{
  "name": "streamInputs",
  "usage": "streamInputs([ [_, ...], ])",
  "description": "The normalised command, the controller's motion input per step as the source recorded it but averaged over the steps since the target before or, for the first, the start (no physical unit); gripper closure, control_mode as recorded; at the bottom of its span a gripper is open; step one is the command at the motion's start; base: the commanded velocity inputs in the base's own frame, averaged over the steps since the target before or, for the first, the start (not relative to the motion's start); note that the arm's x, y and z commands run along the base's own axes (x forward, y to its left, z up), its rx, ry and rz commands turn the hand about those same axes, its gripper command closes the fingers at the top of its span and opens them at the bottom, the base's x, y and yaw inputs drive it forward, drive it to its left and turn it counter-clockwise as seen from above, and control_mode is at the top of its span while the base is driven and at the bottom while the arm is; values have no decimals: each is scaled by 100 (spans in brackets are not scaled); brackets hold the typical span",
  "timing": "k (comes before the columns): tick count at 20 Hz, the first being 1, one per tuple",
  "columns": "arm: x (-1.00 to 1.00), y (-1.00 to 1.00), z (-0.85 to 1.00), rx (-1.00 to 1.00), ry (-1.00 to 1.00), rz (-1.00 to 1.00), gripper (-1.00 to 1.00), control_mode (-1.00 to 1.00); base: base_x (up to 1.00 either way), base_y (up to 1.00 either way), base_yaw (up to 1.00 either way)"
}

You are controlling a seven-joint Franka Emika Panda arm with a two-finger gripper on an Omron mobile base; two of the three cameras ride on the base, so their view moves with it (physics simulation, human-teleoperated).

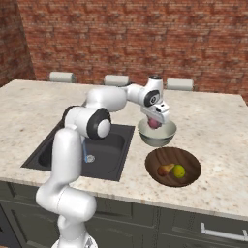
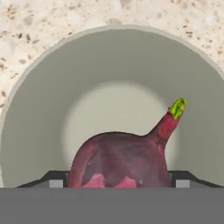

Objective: Pick the pears from the sink and place them in one bowl. Place the onion in the other bowl. Then turn off the sink faucet.

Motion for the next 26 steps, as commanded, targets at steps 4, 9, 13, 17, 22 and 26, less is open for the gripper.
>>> streamInputs([
  [4,17,-1,-53,0,7,0,-100,-100,0,0,0],
  [9,7,-21,-14,0,3,0,-100,-100,0,0,0],
  [13,0,-26,14,0,0,0,-100,-100,0,0,0],
  [17,-1,-2,7,0,0,0,-100,-100,0,0,0],
  [22,-5,10,50,0,0,0,-100,-100,0,0,0],
  [26,-47,35,57,-5,0,0,-100,-100,0,0,0],
])
